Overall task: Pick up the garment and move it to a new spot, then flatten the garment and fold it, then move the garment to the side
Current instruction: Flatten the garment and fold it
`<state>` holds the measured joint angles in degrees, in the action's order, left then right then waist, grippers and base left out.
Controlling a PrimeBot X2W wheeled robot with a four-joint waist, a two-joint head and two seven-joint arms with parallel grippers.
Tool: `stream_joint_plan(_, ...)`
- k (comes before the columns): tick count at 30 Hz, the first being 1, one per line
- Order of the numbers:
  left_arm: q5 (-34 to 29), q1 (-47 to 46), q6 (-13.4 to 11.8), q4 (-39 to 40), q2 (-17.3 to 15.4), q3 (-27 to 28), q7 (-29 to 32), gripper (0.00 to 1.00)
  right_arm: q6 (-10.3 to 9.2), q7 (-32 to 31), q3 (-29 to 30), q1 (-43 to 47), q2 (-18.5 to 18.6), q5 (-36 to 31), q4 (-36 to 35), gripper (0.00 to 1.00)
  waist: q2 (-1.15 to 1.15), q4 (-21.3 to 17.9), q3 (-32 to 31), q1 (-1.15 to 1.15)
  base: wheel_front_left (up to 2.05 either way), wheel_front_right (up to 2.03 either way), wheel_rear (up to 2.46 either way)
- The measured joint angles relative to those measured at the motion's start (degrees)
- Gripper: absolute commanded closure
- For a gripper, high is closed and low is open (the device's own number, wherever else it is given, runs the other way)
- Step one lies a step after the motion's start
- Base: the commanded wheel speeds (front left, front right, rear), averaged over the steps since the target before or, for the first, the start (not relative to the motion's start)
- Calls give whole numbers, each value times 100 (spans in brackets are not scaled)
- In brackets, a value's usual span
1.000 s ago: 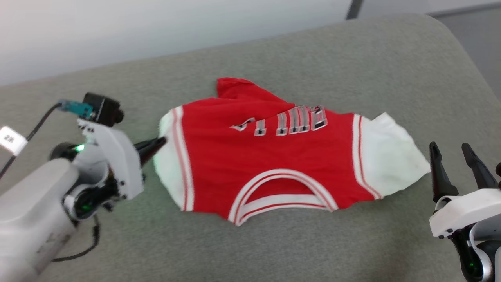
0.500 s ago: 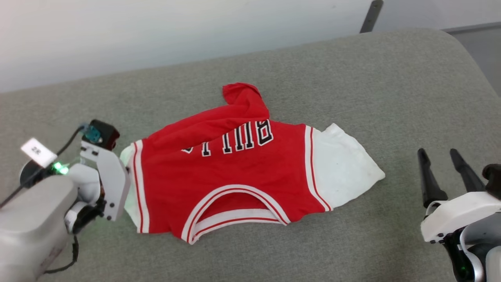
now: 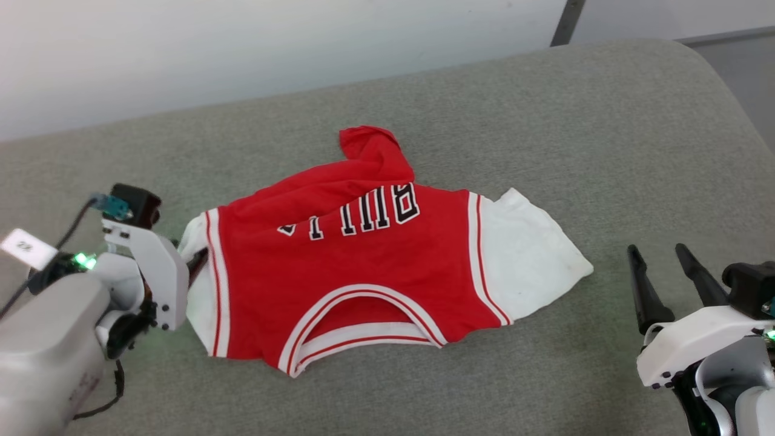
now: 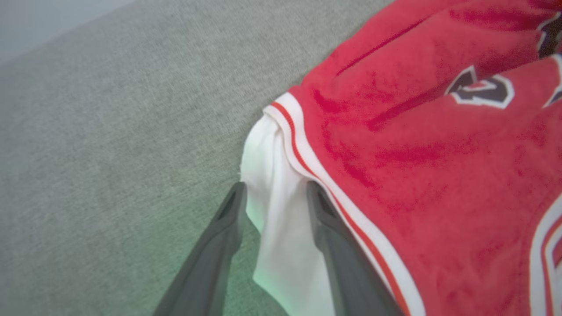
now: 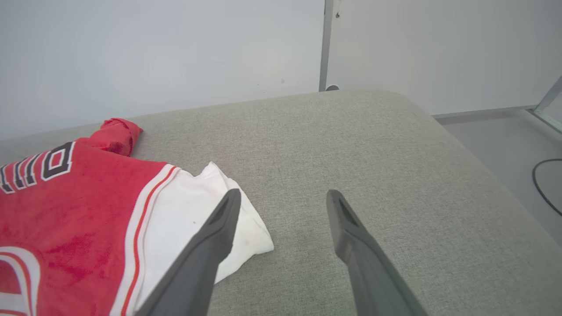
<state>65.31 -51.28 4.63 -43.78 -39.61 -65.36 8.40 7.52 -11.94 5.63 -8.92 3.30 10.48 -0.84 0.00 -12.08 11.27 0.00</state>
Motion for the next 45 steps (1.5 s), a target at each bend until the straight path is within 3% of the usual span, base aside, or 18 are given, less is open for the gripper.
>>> stream_joint_plan(6,57,5,40,276,-92,242,-716,0,0,-118,-265,-3,213,-9,89,0,0,205,-53,0,0,0,0)
stream_joint_plan(9,31,172,-70,511,-164,369,-1259,0,0,-230,-553,-31,419,9,145,0,0,321,-82,0,0,0,0)
stream_joint_plan(16,169,1042,-630,1311,-177,896,-2291,0,0,-879,-1079,-375,1151,378,527,0,0,576,-138,0,0,0,0)
stream_joint_plan(18,116,1343,-865,1655,-136,1247,-2329,0,0,-1188,-1258,-594,1365,589,754,0,0,655,-134,0,0,0,0)
stream_joint_plan(20,-365,1602,-1144,2147,-59,1902,-2338,0,0,-1501,-1468,-868,1668,756,1011,0,0,748,-116,0,0,0,0)
stream_joint_plan(23,-1017,2285,-1429,2803,222,2826,-2353,0,0,-1931,-1741,-1261,1997,1017,1418,0,0,909,-77,0,0,0,0)
stream_joint_plan(25,-1502,2871,-1455,3123,467,3292,-2352,0,0,-2199,-1871,-1488,2132,1273,1718,0,0,1023,-47,0,0,0,0)
stream_joint_plan(30,-2570,3741,-1316,3608,1122,4339,-2353,0,0,-2394,-2022,-2026,2415,1618,2391,0,0,1320,28,0,0,0,0)
stream_joint_plan(35,-3373,4239,-995,3718,1662,5049,-2353,0,0,-2441,-2225,-2322,2543,1889,3022,0,0,1600,106,0,0,0,0)
stream_joint_plan(36,-3483,4296,-900,3712,1744,5142,-2353,0,0,-2501,-2283,-2354,2546,2000,3127,18,0,1649,122,0,0,0,0)
stream_joint_plan(37,-3576,4341,-824,3701,1822,5245,-2353,0,0,-2561,-2353,-2371,2548,2092,3195,52,0,1692,136,0,0,0,0)
stream_joint_plan(39,-3797,4398,-705,3656,1940,5411,-2353,0,-3,-2588,-2423,-2452,2609,2198,3304,94,0,1758,162,0,0,0,0)
stream_joint_plan(40,-3868,4424,-649,3638,1996,5488,-2353,0,-1,-2562,-2435,-2485,2638,2243,3343,100,0,1777,177,0,0,0,0)
stream_joint_plan(45,-4140,4490,-376,3519,2245,5845,-2353,0,1,-2196,-2265,-2555,2682,2372,3606,100,0,1724,195,0,0,0,0)
